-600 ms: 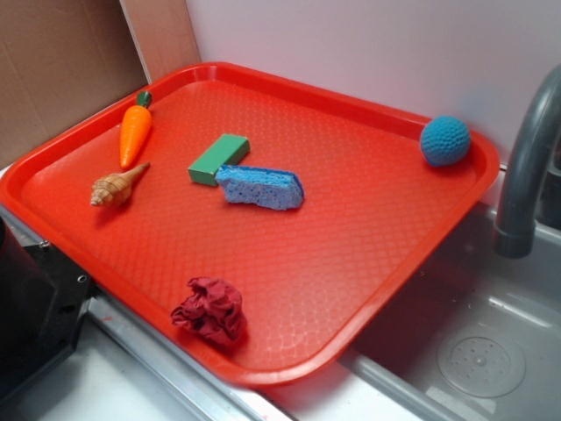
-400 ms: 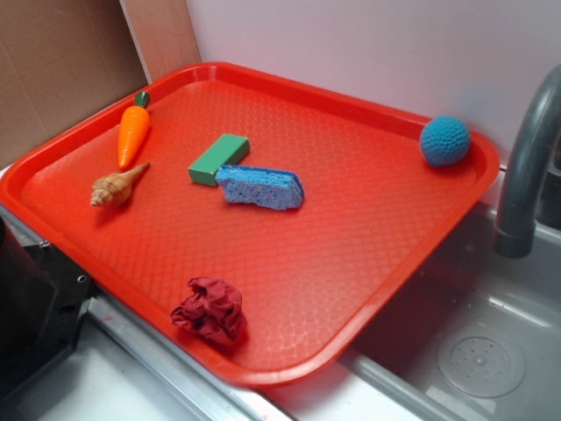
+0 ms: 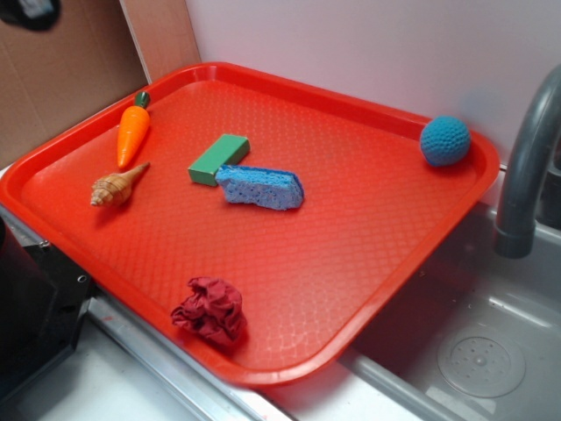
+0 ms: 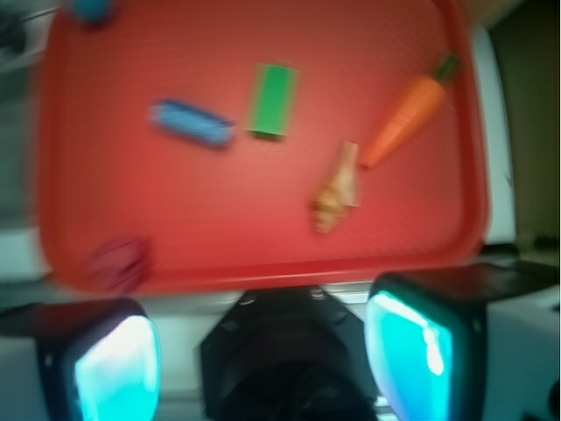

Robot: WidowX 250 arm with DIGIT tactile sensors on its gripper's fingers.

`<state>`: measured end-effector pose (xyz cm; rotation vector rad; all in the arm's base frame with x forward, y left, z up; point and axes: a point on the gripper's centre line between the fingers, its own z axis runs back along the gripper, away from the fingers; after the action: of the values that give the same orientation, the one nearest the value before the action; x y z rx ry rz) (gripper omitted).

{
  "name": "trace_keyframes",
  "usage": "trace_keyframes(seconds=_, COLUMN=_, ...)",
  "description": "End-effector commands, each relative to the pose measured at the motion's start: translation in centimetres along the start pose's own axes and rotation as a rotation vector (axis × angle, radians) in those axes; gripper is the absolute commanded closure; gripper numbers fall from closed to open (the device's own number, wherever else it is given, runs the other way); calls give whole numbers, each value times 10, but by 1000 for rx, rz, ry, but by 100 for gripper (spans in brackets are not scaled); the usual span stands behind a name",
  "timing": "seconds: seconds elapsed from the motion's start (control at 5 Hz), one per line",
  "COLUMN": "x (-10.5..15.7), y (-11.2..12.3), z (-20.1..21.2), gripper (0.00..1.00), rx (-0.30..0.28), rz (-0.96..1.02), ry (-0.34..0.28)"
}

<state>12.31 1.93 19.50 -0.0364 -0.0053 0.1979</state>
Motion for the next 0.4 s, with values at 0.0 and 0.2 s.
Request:
trace_keyframes(seconds=0.0, x=27, y=69, z=-35, gripper=0, rx=-22, rz=347, ry=-118)
trace_keyframes(seconds=0.2, x=43, y=85, z=-64, gripper=0, rx=5, rz=355, ry=-164)
